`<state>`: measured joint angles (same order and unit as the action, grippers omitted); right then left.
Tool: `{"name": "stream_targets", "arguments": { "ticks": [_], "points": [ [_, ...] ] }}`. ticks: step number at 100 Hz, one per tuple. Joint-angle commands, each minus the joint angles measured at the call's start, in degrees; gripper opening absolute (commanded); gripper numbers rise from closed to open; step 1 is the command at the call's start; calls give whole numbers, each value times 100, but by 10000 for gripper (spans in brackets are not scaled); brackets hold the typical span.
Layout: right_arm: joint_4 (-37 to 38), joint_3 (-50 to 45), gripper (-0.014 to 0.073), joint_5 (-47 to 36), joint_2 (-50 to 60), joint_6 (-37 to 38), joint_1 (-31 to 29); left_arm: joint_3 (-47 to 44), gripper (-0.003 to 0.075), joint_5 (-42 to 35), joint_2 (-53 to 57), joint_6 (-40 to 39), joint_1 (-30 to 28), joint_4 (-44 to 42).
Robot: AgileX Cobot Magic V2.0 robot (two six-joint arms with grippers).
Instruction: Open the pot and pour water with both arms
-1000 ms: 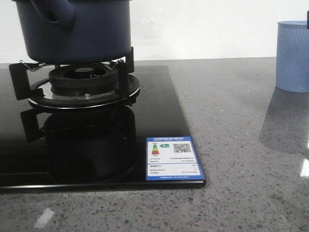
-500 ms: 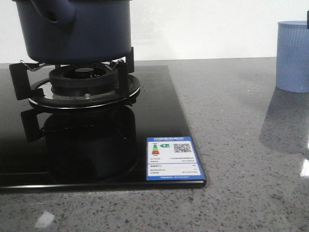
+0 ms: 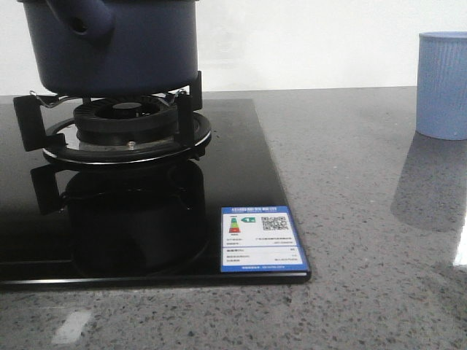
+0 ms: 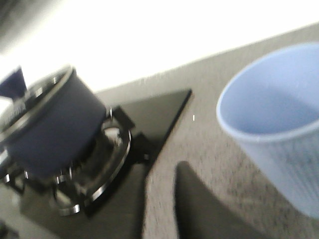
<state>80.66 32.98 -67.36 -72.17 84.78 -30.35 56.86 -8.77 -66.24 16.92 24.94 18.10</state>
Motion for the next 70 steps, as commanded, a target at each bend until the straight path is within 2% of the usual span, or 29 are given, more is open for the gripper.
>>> {"name": "stream_targets", "arguments": {
  "ticks": [1,9,16,28,38,43,54,60,70],
  "points": [
    [-900,104,-63,-851,199,34,-34,213,112,-352,425,1,-257,-93],
    [-1436,126,-56,-819,374,45,-34,213,-23,29,690,1,-604,-310],
    [-1747,200,-55,-530,589,45,-34,213,-20,368,950,10,-961,-417],
    [-1813,462,-55,958,1147,45,-34,200,-20,766,1390,10,-1602,-443],
    [-1902,593,-55,1548,1413,168,-34,111,-20,877,1735,10,-2202,-529],
    [-2262,603,-55,1801,1421,424,-34,31,-20,980,1929,10,-2485,-567],
    [-3161,648,-55,2102,1390,452,-34,-198,-20,1144,2287,10,-3000,-631],
    [-3100,746,-55,2175,1452,389,-34,-362,-20,1075,2479,10,-3117,-682],
    [-2023,1066,-55,2786,1623,331,10,-575,-20,997,2658,-2,-2930,-699]
  ]
}}
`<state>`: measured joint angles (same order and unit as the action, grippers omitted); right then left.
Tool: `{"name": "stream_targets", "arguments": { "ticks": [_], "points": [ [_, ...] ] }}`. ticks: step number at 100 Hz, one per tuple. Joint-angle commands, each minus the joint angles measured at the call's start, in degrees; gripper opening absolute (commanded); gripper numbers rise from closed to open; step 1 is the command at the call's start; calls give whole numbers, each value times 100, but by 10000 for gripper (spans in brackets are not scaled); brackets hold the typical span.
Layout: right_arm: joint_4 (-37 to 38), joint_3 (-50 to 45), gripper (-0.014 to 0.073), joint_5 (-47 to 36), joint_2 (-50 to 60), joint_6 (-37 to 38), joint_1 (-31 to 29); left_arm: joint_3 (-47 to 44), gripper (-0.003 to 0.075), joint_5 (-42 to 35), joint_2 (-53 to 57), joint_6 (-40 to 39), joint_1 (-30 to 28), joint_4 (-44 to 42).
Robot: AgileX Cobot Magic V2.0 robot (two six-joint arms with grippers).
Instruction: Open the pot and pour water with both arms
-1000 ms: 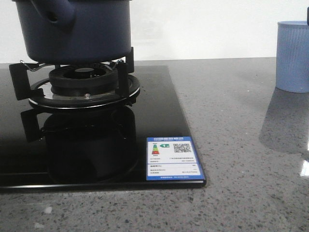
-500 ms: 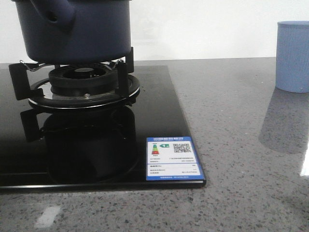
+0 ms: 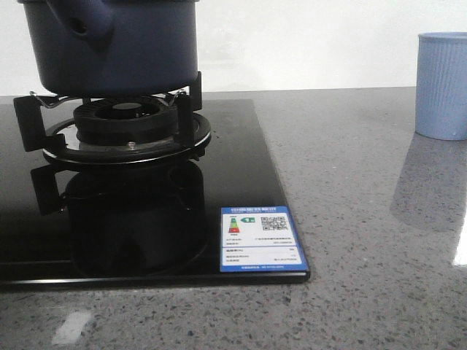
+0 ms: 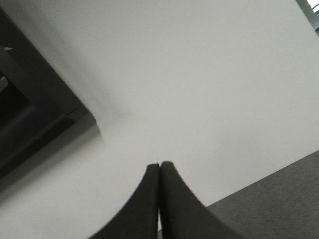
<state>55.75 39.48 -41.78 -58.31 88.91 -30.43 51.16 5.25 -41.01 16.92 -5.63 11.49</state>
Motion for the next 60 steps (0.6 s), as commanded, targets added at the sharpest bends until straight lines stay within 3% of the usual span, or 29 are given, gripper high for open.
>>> {"name": "stream_targets", "arguments": {
  "ticks": [1,9,21,44,60],
  "points": [
    [566,442,-55,298,271,-81,48,-17,-20,-404,152,-2,173,-50],
    [1539,688,-55,1100,472,-55,273,-96,-20,-370,176,-2,439,-435],
    [2279,805,-55,2034,907,-55,711,-143,-20,-358,176,-2,739,-514],
    [3941,521,-55,2057,2081,444,1248,-359,-20,-481,215,-17,779,15],
    [4300,-237,-55,2538,3162,444,1448,-949,-20,-789,457,-17,779,339]
  ]
}}
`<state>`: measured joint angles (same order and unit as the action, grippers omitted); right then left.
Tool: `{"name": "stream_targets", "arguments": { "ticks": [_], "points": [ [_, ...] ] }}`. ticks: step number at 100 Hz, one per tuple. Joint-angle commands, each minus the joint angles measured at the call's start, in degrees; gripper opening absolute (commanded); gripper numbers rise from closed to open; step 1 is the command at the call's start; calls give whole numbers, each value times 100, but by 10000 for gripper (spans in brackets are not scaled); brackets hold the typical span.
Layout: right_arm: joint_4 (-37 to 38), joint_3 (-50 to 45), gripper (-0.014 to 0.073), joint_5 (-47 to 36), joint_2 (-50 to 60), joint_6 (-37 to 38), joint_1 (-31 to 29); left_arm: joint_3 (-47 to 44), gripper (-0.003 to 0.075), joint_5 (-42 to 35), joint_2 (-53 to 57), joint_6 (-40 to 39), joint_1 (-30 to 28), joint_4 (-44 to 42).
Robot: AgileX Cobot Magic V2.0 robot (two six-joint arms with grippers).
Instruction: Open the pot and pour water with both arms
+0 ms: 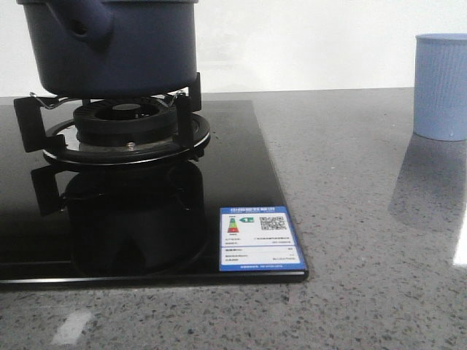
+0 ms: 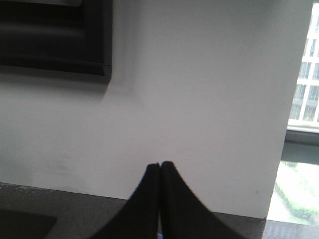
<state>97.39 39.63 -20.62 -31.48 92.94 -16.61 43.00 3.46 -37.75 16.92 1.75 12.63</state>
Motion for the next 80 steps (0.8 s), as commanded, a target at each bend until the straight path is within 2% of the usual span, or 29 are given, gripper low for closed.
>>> {"name": "stream_targets", "arguments": {
  "ticks": [1,16,34,80],
  "points": [
    [135,-344,-55,463,525,41,66,-166,-20,-612,147,-17,40,249],
    [135,-1355,-57,442,1333,82,126,-914,-20,-861,564,-17,40,508],
    [124,-2230,-57,133,1681,106,251,-1436,-20,-902,945,-17,40,636],
    [151,-2553,-57,199,1681,106,264,-1516,-20,-883,970,-17,40,684]
  ]
}}
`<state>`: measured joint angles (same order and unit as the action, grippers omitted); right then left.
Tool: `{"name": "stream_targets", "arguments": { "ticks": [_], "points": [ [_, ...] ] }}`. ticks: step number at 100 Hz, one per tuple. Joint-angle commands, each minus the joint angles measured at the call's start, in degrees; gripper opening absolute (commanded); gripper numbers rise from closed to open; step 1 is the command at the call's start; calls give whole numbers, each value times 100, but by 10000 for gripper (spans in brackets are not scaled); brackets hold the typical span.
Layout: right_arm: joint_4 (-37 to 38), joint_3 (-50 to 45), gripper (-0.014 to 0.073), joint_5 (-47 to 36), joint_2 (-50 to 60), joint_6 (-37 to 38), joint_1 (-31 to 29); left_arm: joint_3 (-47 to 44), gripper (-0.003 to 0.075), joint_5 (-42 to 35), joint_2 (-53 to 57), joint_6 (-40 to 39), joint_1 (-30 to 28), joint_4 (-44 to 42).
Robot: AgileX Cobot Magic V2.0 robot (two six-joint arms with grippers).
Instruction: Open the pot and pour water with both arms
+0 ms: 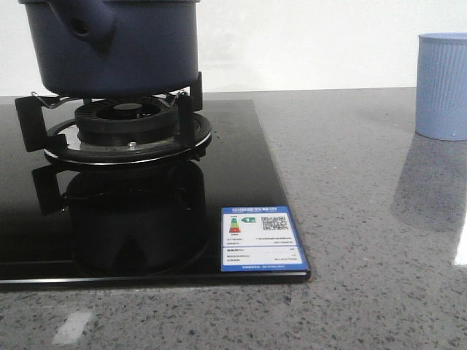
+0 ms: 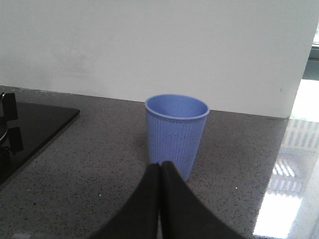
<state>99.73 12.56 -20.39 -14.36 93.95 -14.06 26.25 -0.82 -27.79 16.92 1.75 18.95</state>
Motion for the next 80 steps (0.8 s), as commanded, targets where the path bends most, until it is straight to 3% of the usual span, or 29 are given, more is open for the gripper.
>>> {"name": "stream_targets", "arguments": {
  "ticks": [1,80],
  "points": [
    [-83,154,-57,176,-30,5,9,159,-20,-455,-27,-17,40,53],
    [-83,154,-57,176,-30,5,9,82,-20,-397,79,-17,105,-85]
  ]
}}
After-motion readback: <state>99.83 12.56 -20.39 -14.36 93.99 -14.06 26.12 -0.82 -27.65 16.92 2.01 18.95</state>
